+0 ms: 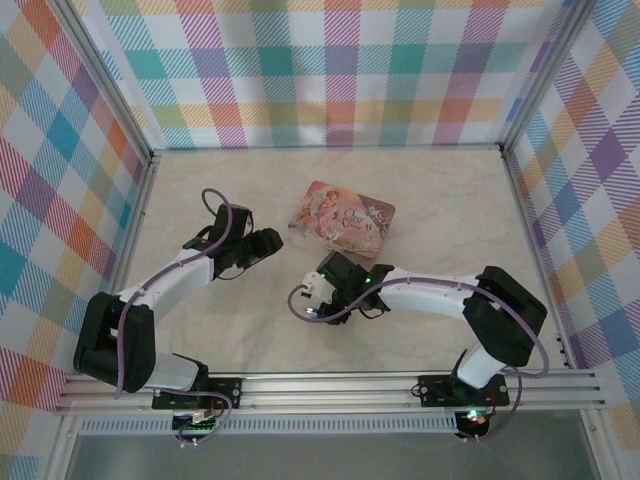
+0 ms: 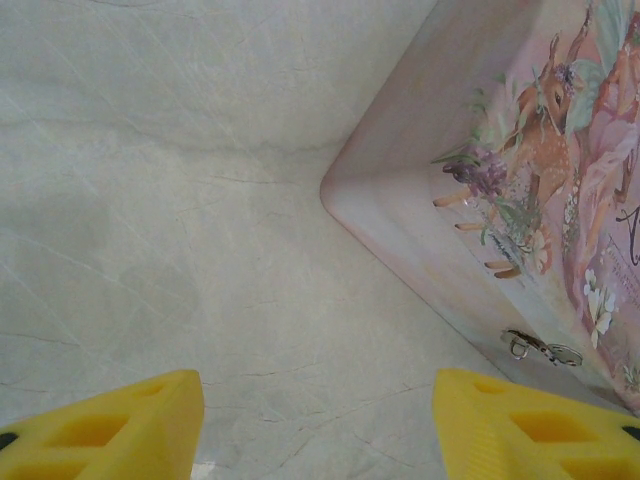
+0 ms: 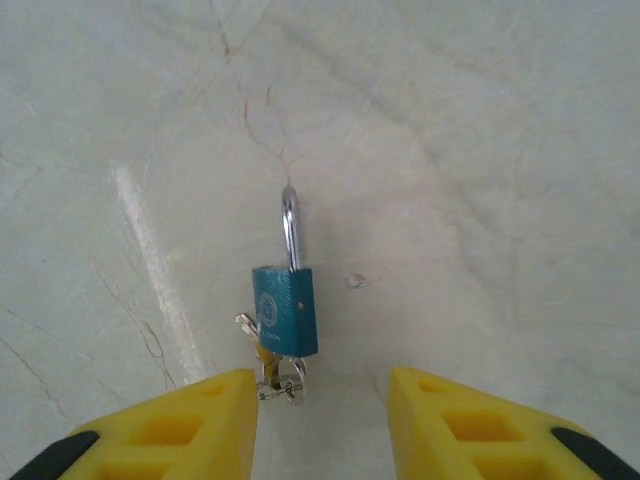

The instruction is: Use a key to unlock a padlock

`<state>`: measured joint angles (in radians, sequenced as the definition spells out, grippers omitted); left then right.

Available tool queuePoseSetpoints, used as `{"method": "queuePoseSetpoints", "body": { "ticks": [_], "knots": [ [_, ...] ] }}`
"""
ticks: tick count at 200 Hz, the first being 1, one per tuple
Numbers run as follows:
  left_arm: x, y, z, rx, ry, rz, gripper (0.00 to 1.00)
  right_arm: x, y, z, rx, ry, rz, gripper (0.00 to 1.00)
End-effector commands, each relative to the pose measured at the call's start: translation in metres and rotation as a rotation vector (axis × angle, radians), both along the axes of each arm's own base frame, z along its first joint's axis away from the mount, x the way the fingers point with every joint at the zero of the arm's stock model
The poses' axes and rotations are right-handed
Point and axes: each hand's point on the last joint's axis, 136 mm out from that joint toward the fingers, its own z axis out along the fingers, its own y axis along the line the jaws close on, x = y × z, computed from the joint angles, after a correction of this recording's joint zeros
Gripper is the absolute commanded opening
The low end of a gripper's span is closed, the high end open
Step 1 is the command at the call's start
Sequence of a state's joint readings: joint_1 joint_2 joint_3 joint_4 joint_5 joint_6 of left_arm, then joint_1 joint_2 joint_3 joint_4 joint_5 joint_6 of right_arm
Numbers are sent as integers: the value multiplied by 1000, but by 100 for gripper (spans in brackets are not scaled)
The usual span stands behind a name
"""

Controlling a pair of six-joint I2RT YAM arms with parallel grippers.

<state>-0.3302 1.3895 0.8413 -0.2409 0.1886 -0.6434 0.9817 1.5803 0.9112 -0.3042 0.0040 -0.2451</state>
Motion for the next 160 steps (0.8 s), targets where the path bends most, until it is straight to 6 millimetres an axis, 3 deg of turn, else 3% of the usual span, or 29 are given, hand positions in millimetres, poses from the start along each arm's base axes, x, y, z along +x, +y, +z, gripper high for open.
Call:
{"method": "queuePoseSetpoints", "body": {
  "ticks": [1,34,37,40,43,47,83,111,136,160],
  "knots": [
    [-1,7,8,2,-14,27,63,19,-4,27,54,-62,-77,44],
    [-3,13,12,37,-13,33,69,45,-22,59,143,-109,-213,55],
    [-3,14,12,42,-16,35,71,47,-23,62,153,-111,-227,65],
    [-2,15,13,47,-18,33,83,50,-26,64,162,-115,-242,94],
    [-2,15,14,51,-20,36,97,53,-28,67,170,-118,-257,100],
    [-2,16,15,55,-23,36,100,57,-32,70,181,-123,-280,100],
    [6,27,31,133,-70,50,100,97,-70,100,284,-176,-510,100],
    [15,47,51,230,-134,116,100,128,-109,118,362,-193,-719,100],
    [25,68,70,343,-200,178,100,156,-155,127,414,-227,-943,100],
    [35,89,84,490,-290,207,100,180,-215,126,442,-288,-1204,100]
  ]
}}
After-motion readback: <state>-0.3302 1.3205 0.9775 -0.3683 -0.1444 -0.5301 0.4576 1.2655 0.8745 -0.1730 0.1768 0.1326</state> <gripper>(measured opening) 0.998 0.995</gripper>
